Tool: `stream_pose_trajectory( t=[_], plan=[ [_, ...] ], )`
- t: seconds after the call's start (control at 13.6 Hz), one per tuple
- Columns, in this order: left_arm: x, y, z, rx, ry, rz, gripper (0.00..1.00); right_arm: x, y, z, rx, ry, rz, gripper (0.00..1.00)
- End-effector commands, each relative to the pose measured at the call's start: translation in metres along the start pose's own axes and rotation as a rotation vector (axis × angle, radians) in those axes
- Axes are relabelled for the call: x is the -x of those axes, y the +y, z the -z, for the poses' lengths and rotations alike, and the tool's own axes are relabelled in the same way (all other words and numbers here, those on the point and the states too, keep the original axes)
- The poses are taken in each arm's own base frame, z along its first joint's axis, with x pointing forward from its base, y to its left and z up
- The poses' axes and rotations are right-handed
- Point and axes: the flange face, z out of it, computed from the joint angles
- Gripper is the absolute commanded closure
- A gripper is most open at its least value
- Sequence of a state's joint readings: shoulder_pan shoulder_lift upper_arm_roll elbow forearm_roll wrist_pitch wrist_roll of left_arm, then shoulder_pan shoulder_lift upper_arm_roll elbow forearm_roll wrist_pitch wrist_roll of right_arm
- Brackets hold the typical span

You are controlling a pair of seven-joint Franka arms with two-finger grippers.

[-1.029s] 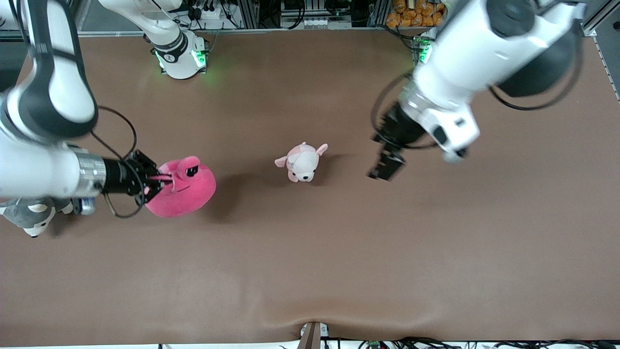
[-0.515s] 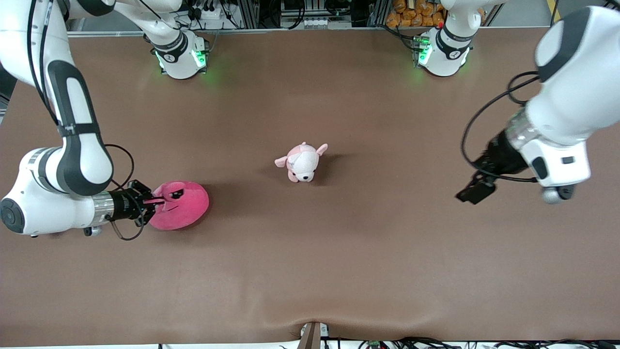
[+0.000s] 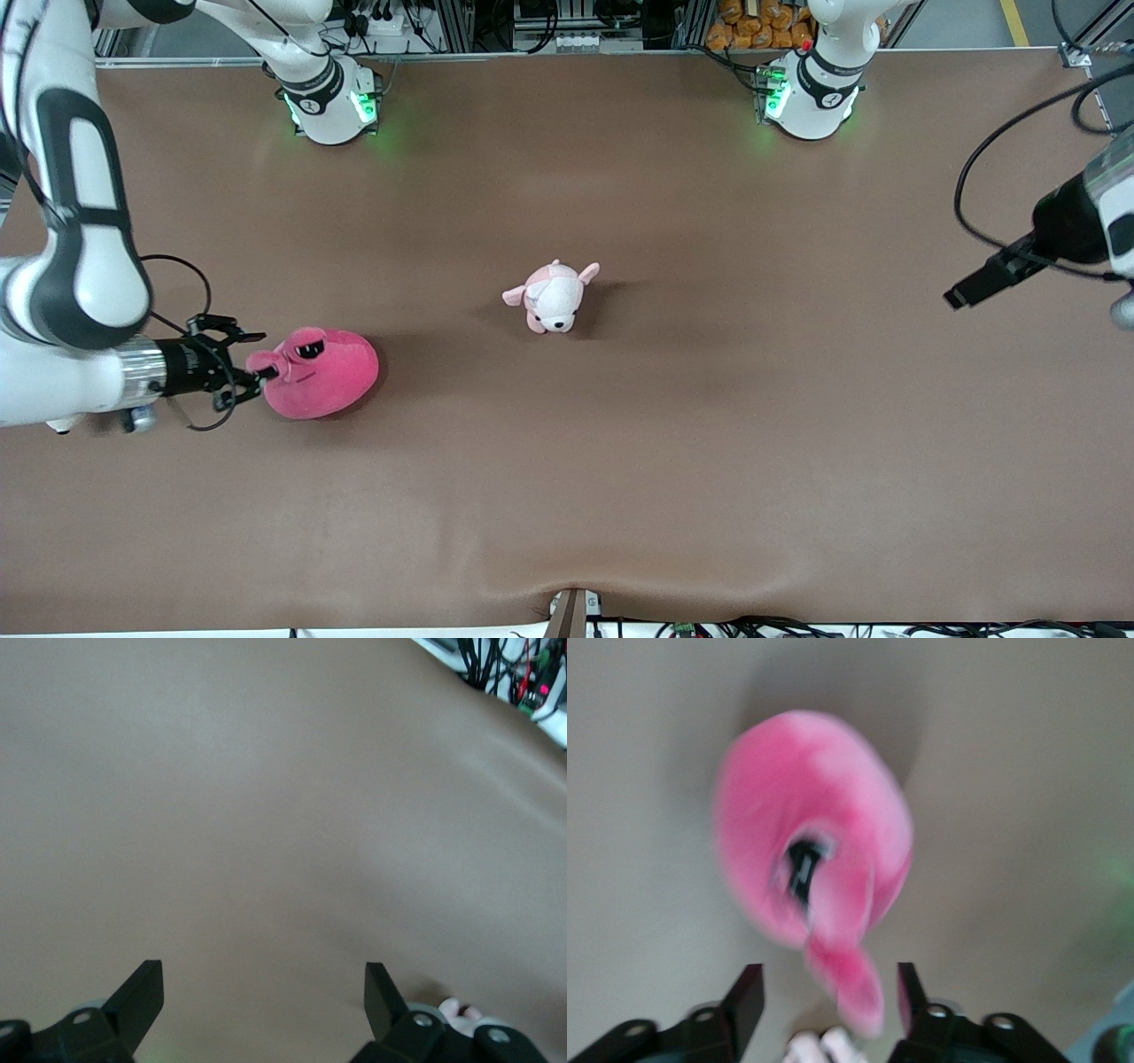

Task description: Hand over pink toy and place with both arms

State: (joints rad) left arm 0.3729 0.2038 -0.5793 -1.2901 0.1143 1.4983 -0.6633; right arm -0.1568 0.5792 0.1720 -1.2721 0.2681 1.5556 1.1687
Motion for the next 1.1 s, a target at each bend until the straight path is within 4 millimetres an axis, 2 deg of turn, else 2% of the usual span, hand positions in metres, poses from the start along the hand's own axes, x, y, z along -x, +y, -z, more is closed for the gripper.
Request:
stream_pose_trajectory(
  t=[0.0, 0.07, 0.15, 0.22, 0.29, 0.37, 0.44, 0.59, 0.74, 0.88, 1.03],
  plan=[
    [0.016, -0.003, 0.01, -0.038, -0.007, -0.117, 0.0, 0.053, -0.008, 0.069, -0.097, 0.039, 0.097, 0.0],
    [0.027, -0.007, 0.025, -0.043, 0.007, -0.153, 0.0, 0.071, -0.007, 0.079, -0.113, 0.046, 0.142, 0.0],
    [0.035, -0.014, 0.031, -0.065, 0.02, -0.179, 0.0, 0.104, -0.004, 0.099, -0.144, 0.059, 0.26, 0.0],
    [0.046, -0.015, 0.03, -0.087, 0.018, -0.226, 0.0, 0.121, 0.0, 0.107, -0.145, 0.074, 0.382, 0.0],
    [0.056, -0.024, 0.035, -0.095, 0.014, -0.238, 0.0, 0.133, 0.008, 0.119, -0.148, 0.094, 0.483, 0.0],
    [0.066, -0.033, 0.035, -0.07, -0.01, -0.237, 0.0, 0.143, 0.022, 0.135, -0.146, 0.114, 0.576, 0.0],
    [0.073, -0.049, 0.035, -0.038, -0.035, -0.239, 0.0, 0.151, 0.034, 0.146, -0.126, 0.126, 0.667, 0.0],
    [0.092, -0.066, 0.03, -0.032, -0.061, -0.264, 0.0, 0.173, 0.065, 0.168, -0.044, 0.189, 0.867, 0.0],
    [0.106, -0.073, 0.024, -0.033, -0.076, -0.281, 0.0, 0.219, 0.102, 0.187, 0.092, 0.291, 1.114, 0.0],
    [0.114, -0.075, 0.026, -0.037, -0.069, -0.313, 0.0, 0.23, 0.131, 0.202, 0.204, 0.332, 1.279, 0.0],
    [0.115, -0.075, 0.027, -0.098, -0.04, -0.397, 0.0, 0.233, 0.154, 0.198, 0.268, 0.322, 1.324, 0.0]
  ],
)
